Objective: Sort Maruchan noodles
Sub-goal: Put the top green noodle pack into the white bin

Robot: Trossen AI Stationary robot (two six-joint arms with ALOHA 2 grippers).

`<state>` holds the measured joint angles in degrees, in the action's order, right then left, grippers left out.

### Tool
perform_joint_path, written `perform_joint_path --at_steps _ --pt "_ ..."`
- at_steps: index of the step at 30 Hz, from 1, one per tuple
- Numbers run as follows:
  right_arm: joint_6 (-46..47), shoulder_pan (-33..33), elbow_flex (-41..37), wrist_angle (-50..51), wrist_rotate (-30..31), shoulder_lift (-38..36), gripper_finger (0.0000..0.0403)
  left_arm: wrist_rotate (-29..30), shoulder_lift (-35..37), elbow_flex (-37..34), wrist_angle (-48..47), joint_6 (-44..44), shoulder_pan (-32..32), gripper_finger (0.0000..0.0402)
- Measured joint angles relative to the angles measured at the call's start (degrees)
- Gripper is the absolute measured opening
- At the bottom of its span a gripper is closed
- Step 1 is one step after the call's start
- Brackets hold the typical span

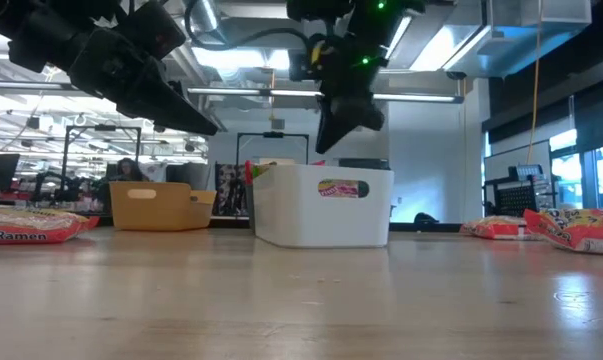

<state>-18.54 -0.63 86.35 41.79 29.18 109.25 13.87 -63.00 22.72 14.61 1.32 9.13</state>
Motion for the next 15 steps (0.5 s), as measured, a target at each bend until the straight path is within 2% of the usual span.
perform_joint_path --at_steps 3,9,15 --pt "1.90 -0.18 0.00 1.08 -1.72 0.00 0.0000 0.00 0.02 0.00 0.00 0.00 0.02 0.0174" --pt "8.34 0.34 -0.03 6.26 0.59 -0.98 0.0007 -0.02 0.02 0.00 0.00 0.00 0.02 0.0174" --pt "13.38 1.80 -0.80 9.01 -5.42 -4.70 0.0072 -0.02 0.02 0.00 0.00 0.45 0.04 0.0174"
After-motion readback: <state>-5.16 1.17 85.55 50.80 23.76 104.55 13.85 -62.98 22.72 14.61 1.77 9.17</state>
